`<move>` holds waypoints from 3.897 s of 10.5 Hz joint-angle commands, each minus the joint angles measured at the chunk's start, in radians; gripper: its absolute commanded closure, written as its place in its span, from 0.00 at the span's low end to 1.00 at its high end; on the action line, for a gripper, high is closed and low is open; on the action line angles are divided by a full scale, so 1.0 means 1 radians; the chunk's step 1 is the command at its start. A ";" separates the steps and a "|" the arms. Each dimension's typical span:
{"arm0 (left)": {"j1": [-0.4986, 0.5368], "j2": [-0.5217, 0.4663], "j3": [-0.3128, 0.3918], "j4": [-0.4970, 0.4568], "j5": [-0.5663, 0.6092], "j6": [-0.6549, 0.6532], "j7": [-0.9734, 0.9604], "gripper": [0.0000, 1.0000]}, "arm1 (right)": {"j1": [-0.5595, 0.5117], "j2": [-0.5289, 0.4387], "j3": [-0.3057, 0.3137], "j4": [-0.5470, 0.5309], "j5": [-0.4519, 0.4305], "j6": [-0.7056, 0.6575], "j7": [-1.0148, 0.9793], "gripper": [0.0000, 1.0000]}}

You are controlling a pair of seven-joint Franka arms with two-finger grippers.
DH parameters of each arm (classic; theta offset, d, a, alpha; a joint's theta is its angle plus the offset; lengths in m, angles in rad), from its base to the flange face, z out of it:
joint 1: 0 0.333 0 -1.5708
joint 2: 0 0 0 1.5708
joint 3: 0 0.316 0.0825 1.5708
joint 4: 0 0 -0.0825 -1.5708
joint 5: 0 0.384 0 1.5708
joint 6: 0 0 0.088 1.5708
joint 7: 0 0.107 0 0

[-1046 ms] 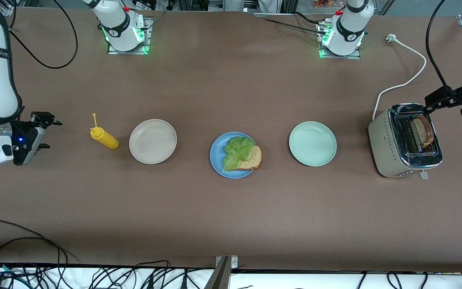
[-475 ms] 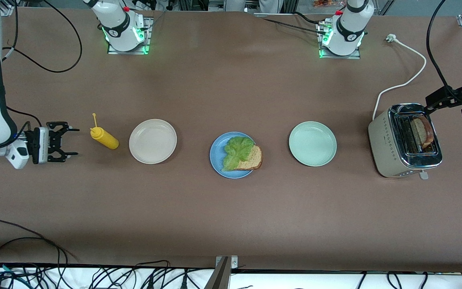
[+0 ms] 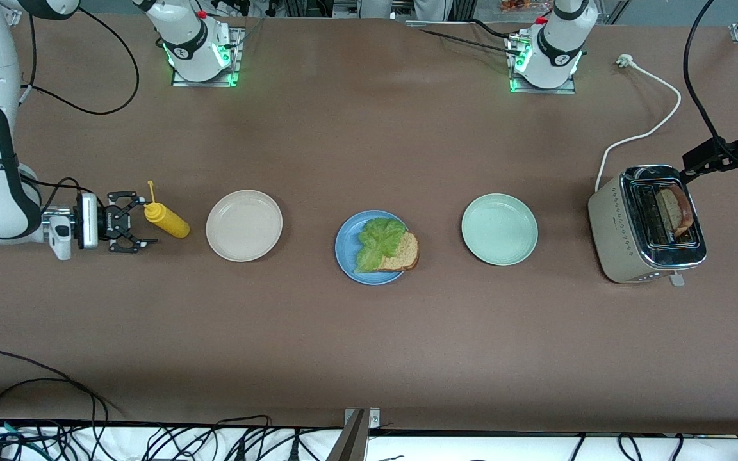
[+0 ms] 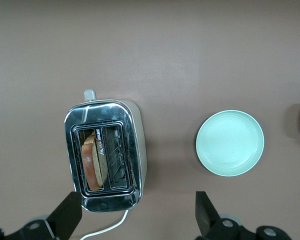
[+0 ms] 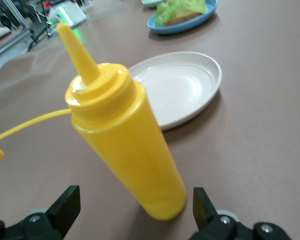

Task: Make sandwich in blue plate with both arms
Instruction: 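Grasp the yellow mustard bottle with the right gripper and lift it, then carry the mustard bottle with the right gripper over the blue plate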

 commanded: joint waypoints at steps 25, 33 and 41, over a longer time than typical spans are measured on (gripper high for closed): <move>0.008 -0.001 0.005 0.011 -0.021 -0.018 0.003 0.00 | 0.573 -0.219 0.027 0.372 -0.851 -0.018 1.188 0.85; 0.008 0.001 0.005 0.011 -0.021 -0.017 0.003 0.00 | 1.057 -0.083 0.021 0.476 -1.449 0.060 1.595 0.84; 0.009 0.001 0.005 0.011 -0.021 -0.017 0.003 0.00 | 1.152 0.195 0.014 0.630 -1.741 0.115 1.771 0.82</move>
